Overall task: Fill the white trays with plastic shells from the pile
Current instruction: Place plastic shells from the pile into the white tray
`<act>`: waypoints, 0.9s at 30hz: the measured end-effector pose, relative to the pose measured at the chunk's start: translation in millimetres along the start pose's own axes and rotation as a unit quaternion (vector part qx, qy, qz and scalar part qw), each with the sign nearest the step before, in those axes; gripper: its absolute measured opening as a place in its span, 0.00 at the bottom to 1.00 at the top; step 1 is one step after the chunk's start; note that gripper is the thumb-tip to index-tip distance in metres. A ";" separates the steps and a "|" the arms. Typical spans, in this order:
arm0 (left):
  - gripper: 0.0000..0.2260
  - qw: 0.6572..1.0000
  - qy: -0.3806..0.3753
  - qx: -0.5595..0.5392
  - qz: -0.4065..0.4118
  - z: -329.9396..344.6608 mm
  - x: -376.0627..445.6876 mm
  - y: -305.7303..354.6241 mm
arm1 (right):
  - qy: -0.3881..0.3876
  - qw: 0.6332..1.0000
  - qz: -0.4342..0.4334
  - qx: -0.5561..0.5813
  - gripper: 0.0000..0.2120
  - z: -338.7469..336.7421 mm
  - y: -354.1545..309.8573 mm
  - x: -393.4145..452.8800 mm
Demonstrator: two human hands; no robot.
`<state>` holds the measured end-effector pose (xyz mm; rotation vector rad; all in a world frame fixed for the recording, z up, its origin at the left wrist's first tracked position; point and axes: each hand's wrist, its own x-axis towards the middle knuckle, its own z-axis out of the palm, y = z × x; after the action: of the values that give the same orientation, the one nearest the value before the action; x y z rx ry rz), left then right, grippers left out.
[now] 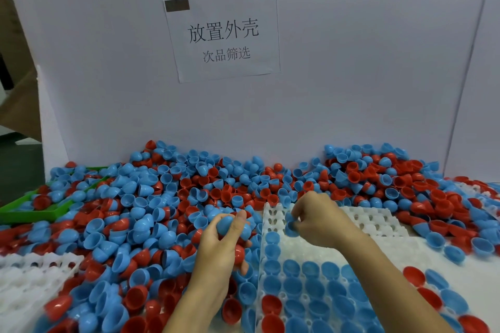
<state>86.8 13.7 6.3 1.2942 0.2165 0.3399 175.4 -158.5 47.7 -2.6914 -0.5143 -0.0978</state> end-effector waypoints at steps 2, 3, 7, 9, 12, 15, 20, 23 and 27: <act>0.22 0.999 0.005 -0.028 -0.017 0.8 0.2 0.9 | -0.031 0.994 -0.010 -0.109 0.05 4.0 -8.5 2.3; 0.21 0.999 0.006 -0.038 -0.022 0.7 0.2 1.6 | -0.048 0.987 -0.013 -0.152 0.10 6.7 -12.5 2.7; 0.20 0.998 0.010 -0.058 -0.032 0.0 0.0 4.8 | -0.106 0.970 -0.034 -0.214 0.18 15.1 -22.8 2.6; 0.20 0.997 0.009 -0.066 -0.034 0.4 -0.7 6.6 | -0.112 0.970 -0.029 -0.213 0.19 16.7 -24.0 3.1; 0.18 0.995 0.004 -0.086 -0.050 0.2 -2.7 8.6 | -0.112 0.975 -0.018 -0.192 0.19 17.0 -21.7 1.3; 0.12 0.990 -0.013 -0.119 -0.075 -1.0 -5.6 9.9 | -0.122 0.980 -0.001 -0.157 0.17 17.5 -18.3 -3.9; 0.22 0.981 -0.054 -0.162 -0.090 -2.4 -7.0 9.6 | -0.136 0.988 0.021 -0.069 0.13 17.2 -8.8 -10.4; 0.20 0.980 -0.060 -0.162 -0.100 -2.4 -6.8 7.6 | -0.063 0.998 -0.003 -0.015 0.12 18.5 2.4 -19.7; 0.17 0.984 -0.051 -0.138 -0.101 1.7 -5.5 4.6 | 0.059 0.985 -0.077 0.139 0.07 24.7 5.2 -32.2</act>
<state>81.7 11.2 11.0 1.0024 0.2038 0.1234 147.3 -164.1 18.6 -2.3561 -0.6477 -0.2122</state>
